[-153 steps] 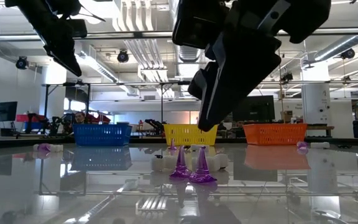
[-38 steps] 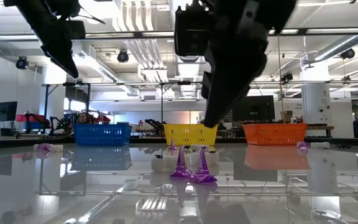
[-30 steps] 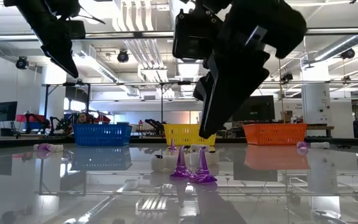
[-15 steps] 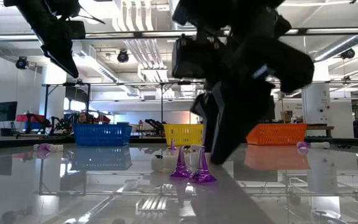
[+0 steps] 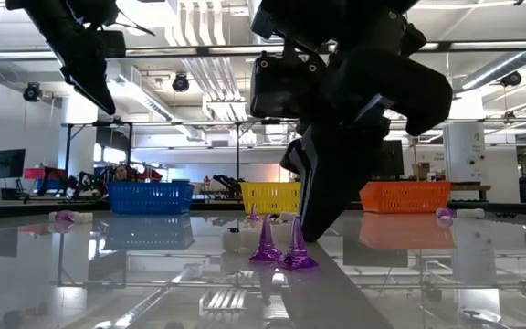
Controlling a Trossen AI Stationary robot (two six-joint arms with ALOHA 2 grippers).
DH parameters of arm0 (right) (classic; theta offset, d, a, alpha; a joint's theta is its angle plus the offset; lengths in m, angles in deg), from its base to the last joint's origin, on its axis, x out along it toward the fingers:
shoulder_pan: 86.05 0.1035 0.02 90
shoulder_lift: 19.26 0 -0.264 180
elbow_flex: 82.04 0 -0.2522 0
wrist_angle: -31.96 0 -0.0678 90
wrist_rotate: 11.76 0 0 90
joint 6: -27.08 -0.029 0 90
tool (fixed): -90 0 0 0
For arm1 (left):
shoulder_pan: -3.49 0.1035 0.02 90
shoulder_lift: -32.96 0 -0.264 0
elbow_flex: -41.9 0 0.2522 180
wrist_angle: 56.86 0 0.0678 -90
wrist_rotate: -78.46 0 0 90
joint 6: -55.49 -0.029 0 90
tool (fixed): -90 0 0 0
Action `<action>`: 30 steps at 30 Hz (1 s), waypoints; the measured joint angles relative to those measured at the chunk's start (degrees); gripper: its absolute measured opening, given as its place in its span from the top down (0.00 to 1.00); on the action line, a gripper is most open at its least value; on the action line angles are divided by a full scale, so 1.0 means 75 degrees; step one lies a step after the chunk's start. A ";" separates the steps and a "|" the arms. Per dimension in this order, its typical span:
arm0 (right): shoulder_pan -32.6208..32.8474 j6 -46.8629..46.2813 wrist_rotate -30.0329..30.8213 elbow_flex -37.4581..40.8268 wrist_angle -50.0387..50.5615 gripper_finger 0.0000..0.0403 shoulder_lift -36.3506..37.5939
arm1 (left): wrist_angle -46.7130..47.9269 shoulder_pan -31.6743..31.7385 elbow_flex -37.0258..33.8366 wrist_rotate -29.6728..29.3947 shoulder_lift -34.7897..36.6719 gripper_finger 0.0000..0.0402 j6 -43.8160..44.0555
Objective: Sort Halloween decoration
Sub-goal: Put the white skeleton toy into the yellow bin
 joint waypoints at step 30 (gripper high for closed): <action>-0.2100 -0.3166 0.2104 -0.1979 0.2831 0.97 0.0862 | -0.0059 0.0000 0.0000 0.0554 0.0006 0.74 -0.0594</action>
